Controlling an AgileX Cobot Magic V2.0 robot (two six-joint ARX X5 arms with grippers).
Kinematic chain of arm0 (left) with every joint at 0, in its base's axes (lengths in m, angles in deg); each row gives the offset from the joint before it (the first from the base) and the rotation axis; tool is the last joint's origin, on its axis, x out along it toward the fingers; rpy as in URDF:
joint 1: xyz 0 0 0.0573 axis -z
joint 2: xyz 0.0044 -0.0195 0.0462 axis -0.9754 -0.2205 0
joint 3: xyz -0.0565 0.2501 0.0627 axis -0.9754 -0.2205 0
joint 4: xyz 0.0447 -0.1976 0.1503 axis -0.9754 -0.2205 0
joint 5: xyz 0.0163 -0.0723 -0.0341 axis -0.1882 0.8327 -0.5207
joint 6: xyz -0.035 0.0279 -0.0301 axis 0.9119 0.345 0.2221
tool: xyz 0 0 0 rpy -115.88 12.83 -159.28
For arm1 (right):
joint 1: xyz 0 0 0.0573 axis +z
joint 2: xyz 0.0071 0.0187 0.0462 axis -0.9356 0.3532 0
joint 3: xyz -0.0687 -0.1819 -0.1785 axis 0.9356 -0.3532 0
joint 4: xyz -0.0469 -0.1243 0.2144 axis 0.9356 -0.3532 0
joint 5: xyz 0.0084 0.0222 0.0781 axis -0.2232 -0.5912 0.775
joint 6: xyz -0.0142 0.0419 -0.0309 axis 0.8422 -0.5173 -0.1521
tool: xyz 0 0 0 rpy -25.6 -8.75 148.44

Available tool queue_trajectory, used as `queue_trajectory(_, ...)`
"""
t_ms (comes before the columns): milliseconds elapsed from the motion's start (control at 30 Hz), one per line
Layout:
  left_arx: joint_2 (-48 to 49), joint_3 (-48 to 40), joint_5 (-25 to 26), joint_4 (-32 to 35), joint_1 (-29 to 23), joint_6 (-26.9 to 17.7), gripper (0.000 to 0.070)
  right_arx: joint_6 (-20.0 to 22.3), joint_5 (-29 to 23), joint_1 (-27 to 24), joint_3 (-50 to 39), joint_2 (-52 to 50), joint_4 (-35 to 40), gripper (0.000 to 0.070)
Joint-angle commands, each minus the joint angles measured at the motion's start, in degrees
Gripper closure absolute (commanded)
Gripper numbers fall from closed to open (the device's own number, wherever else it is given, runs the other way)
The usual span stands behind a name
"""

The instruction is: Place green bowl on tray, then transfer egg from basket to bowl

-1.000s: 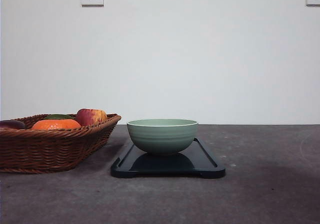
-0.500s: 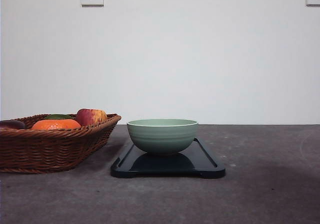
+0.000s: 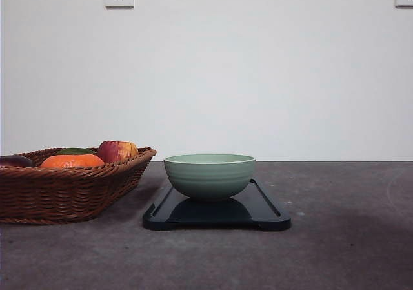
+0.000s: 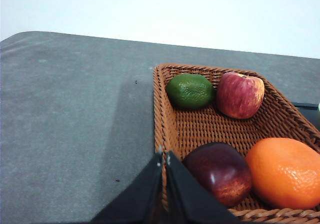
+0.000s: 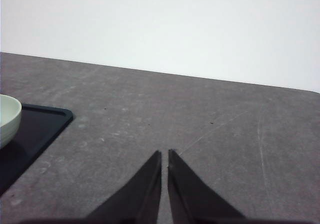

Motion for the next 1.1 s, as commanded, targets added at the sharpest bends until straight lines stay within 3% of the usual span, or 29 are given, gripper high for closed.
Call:
queue_trajectory(0, 0.1, -1.1, -0.1, 0.8, 0.0, -0.8, 0.0700, 0.1, -0.2, 0.1, -0.2, 0.1, 0.3, 0.0685)
queue_trajectory(1067, 0.1, -1.1, -0.1, 0.8, 0.0, -0.8, 0.0700, 0.1, -0.2, 0.1, -0.2, 0.1, 0.3, 0.0685)
